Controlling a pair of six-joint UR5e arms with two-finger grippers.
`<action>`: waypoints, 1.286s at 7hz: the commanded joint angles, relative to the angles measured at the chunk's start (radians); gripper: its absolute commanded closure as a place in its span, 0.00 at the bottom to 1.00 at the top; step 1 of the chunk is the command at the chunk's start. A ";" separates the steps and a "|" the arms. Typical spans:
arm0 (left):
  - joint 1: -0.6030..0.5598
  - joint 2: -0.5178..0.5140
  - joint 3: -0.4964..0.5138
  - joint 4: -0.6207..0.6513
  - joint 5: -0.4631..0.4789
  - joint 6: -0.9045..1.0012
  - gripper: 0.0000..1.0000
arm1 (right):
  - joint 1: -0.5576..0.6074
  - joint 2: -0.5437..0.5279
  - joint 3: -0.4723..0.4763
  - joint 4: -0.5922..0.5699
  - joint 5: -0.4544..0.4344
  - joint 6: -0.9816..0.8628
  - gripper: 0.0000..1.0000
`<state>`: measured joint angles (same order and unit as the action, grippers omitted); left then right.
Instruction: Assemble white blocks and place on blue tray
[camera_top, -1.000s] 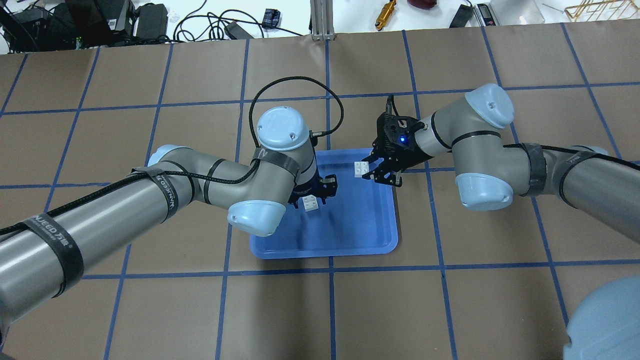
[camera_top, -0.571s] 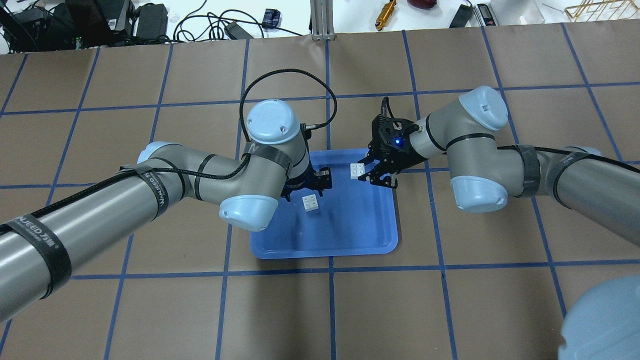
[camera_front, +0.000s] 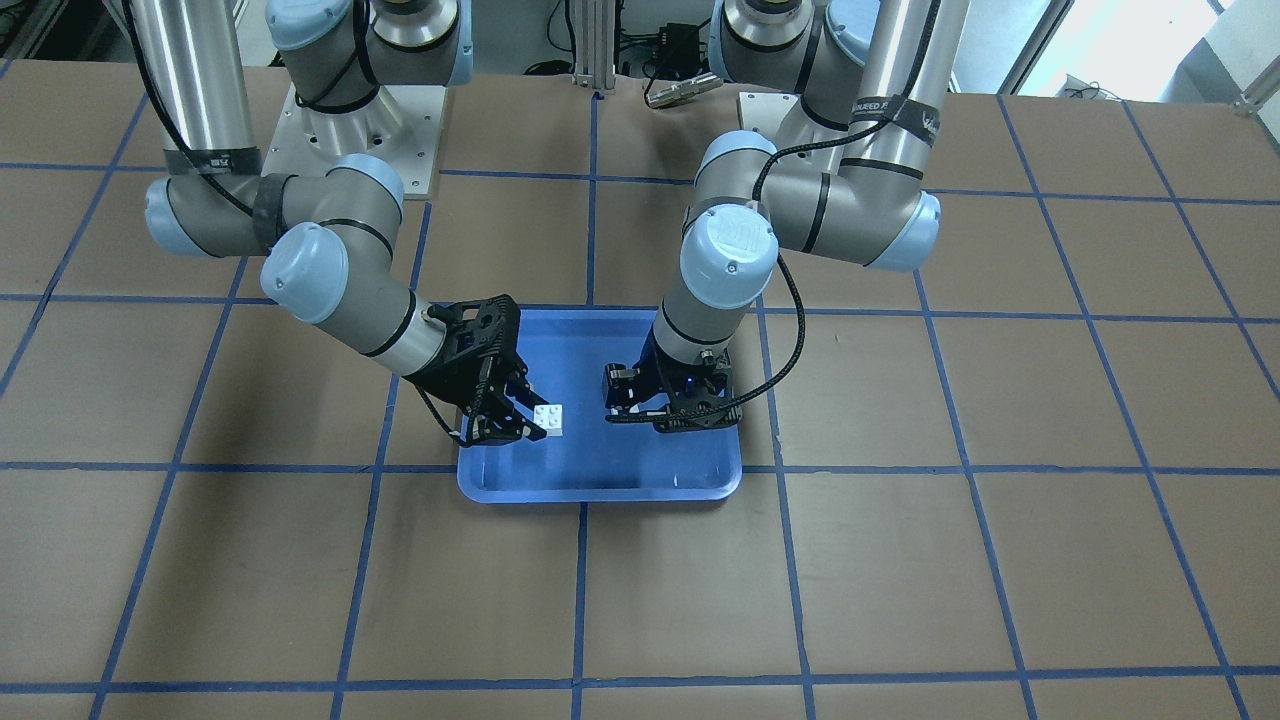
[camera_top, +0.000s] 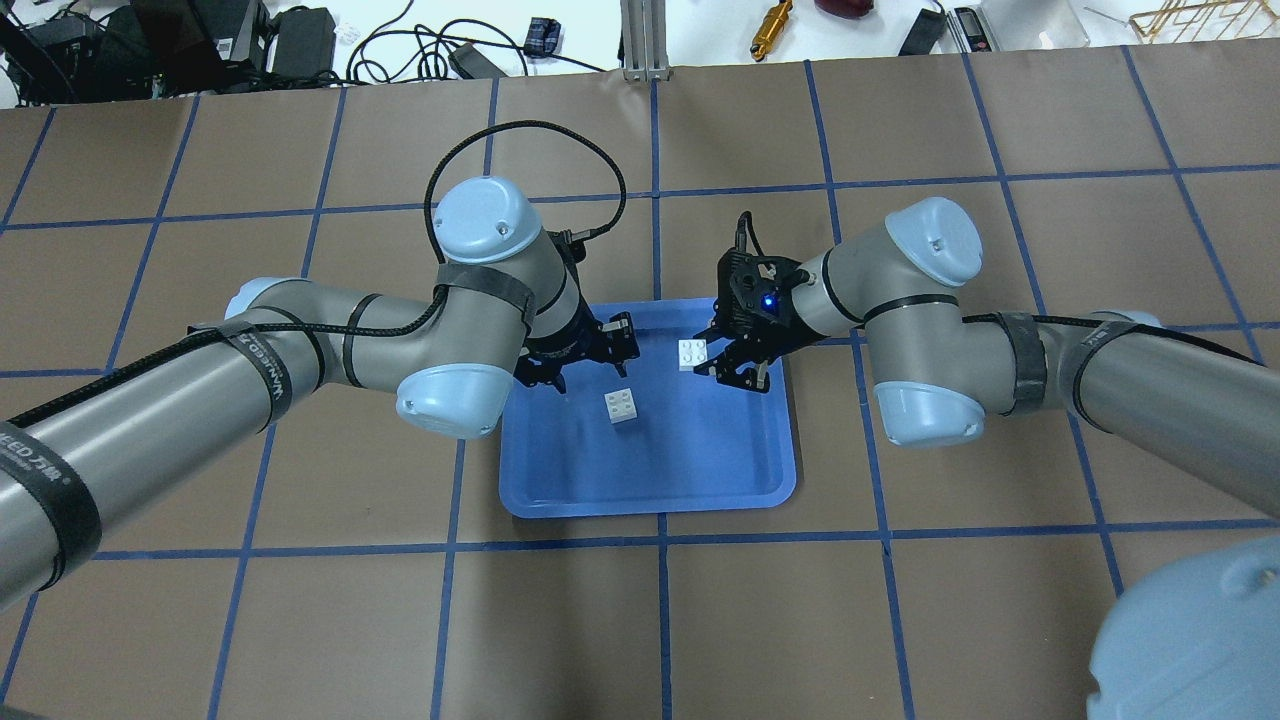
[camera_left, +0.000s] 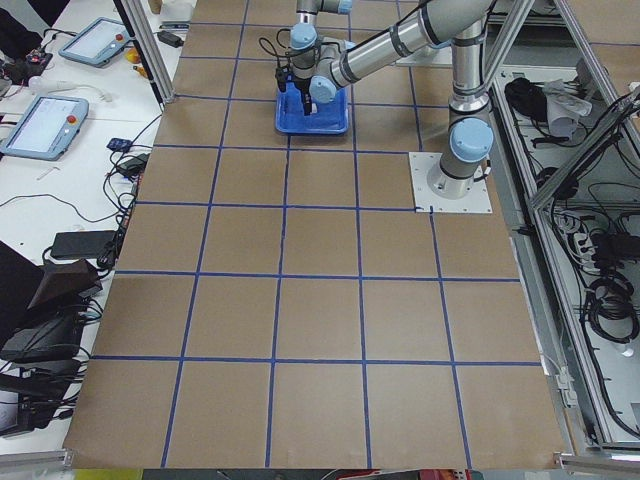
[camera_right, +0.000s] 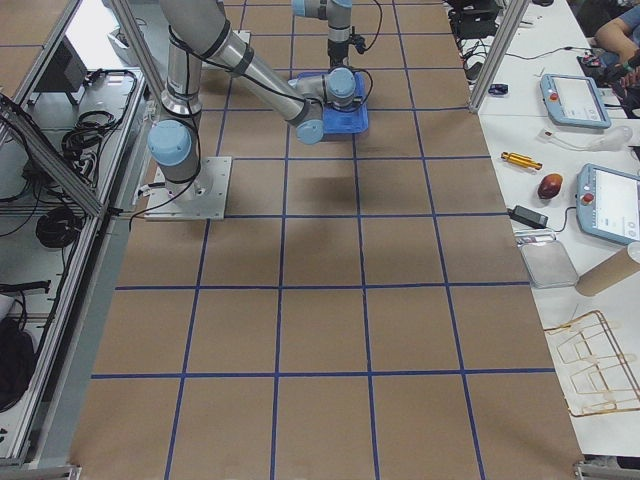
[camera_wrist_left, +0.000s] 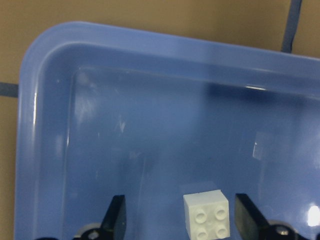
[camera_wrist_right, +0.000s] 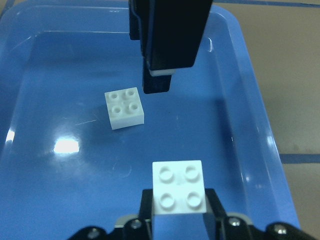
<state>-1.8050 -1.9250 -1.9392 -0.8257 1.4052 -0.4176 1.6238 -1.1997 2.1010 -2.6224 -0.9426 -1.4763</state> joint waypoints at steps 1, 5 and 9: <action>0.039 0.003 -0.056 0.013 -0.014 0.026 0.47 | 0.022 0.028 0.022 -0.076 -0.013 0.031 1.00; 0.041 0.009 -0.061 0.019 -0.018 -0.018 0.73 | 0.051 0.045 0.056 -0.138 -0.013 0.050 1.00; 0.029 -0.003 -0.060 0.020 -0.058 -0.098 0.89 | 0.065 0.057 0.054 -0.150 -0.012 0.050 1.00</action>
<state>-1.7682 -1.9282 -1.9990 -0.8063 1.3524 -0.4950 1.6806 -1.1436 2.1561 -2.7699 -0.9536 -1.4255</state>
